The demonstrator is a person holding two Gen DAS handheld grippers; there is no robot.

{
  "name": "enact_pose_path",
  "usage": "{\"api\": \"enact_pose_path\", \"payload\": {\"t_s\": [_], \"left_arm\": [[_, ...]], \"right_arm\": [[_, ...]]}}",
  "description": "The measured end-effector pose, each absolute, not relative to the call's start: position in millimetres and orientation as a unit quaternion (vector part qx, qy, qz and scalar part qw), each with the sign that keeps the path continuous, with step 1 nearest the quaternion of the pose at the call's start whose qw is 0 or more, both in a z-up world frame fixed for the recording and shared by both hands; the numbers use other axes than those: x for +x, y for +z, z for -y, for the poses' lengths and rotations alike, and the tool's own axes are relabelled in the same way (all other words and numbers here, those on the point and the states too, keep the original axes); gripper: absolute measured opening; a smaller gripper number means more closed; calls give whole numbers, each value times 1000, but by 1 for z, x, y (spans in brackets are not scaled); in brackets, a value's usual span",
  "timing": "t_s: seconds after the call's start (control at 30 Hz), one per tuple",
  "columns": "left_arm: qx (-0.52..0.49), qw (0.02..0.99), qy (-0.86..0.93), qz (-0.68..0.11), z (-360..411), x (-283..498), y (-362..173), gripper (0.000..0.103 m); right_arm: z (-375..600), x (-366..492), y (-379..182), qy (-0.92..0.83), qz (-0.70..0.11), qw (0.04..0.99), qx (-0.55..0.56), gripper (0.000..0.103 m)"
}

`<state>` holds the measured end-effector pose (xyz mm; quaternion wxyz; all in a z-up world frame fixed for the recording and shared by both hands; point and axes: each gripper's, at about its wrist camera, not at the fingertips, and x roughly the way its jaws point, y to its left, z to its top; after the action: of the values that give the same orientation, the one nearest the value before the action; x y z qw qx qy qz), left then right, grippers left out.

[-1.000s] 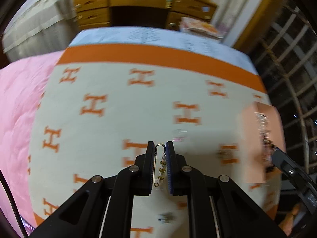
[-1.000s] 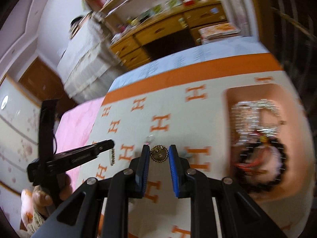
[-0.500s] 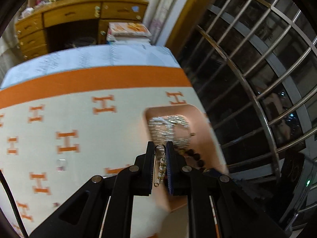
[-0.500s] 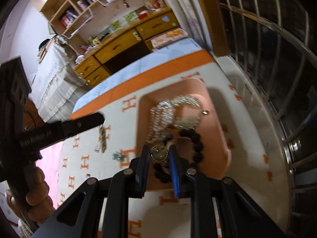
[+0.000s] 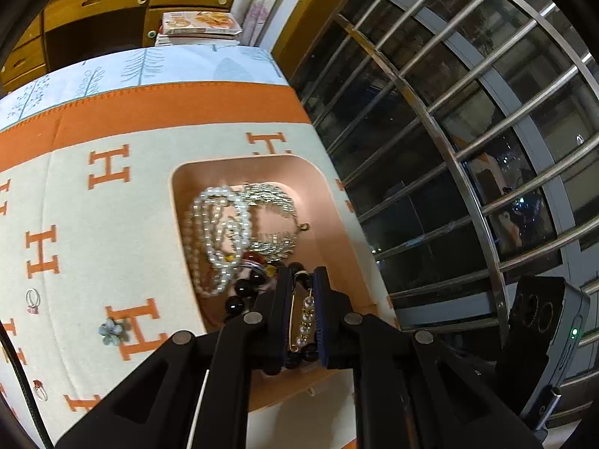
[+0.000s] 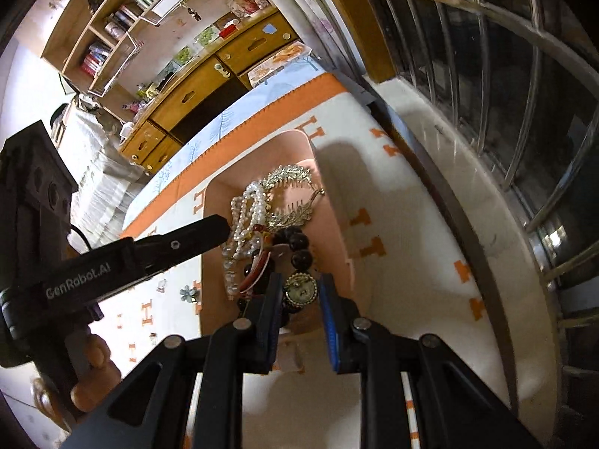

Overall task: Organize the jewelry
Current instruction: 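Carry the coin pendant and safety pin into the pink tray and open both tools, then withdraw both open tools from the tray back over the blanket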

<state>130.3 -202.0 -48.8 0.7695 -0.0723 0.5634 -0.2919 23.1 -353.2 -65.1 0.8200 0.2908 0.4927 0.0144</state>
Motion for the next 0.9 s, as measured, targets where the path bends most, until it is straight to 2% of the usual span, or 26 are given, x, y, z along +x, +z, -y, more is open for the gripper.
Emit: {"api": "enact_pose_path", "payload": {"t_s": [0.17,0.23,0.33,0.5,0.7,0.9], "left_arm": [[-61,770,-304,-557,212,124,-45,10],[-57,773,-304,-554,213,123,-44,14],[-53,785,-290,-545,208,121,-40,31],[-29,814,-254,-522,192,112,-31,49],[-12,842,-208,-499,150,98,-21,60],[-9,862,-143,-486,77,86,-13,61]], "right_arm": [[351,16,-55,11,-483,826,289,36],[350,14,-51,3,-478,832,282,37],[346,11,-45,0,-471,839,272,37],[335,10,-42,5,-470,845,255,37],[314,9,-37,20,-473,852,225,37],[289,5,-28,42,-473,857,201,37]]}}
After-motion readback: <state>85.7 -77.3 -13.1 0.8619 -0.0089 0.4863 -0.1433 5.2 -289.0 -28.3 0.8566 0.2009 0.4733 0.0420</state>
